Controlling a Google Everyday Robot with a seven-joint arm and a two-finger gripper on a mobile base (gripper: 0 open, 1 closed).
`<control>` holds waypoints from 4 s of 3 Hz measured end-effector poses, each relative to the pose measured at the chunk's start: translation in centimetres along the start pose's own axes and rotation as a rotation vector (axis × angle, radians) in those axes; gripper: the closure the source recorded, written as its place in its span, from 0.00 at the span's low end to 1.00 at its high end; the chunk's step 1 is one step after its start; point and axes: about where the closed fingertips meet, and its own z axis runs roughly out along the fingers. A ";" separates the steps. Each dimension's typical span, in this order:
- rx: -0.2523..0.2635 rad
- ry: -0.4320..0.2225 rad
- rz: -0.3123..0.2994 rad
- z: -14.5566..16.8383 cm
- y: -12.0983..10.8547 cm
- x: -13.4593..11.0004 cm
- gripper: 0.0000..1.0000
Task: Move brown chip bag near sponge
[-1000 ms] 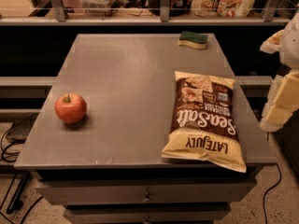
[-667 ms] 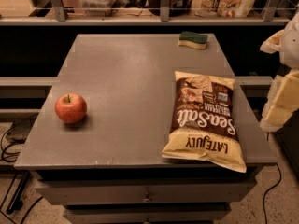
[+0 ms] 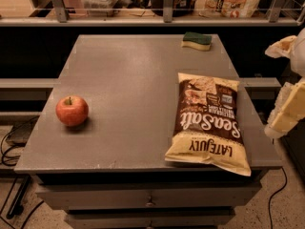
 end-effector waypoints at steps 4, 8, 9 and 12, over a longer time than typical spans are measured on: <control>-0.201 -0.374 0.175 11.3 3.5 -0.7 0.00; -0.227 -0.448 0.159 11.8 1.8 -2.1 0.72; -0.192 -0.455 0.159 10.6 -1.5 -2.0 0.96; -0.120 -0.483 0.146 9.0 -12.3 -4.4 1.00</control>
Offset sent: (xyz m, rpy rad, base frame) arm 0.0062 0.0204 -0.0800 0.4515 0.0760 0.0093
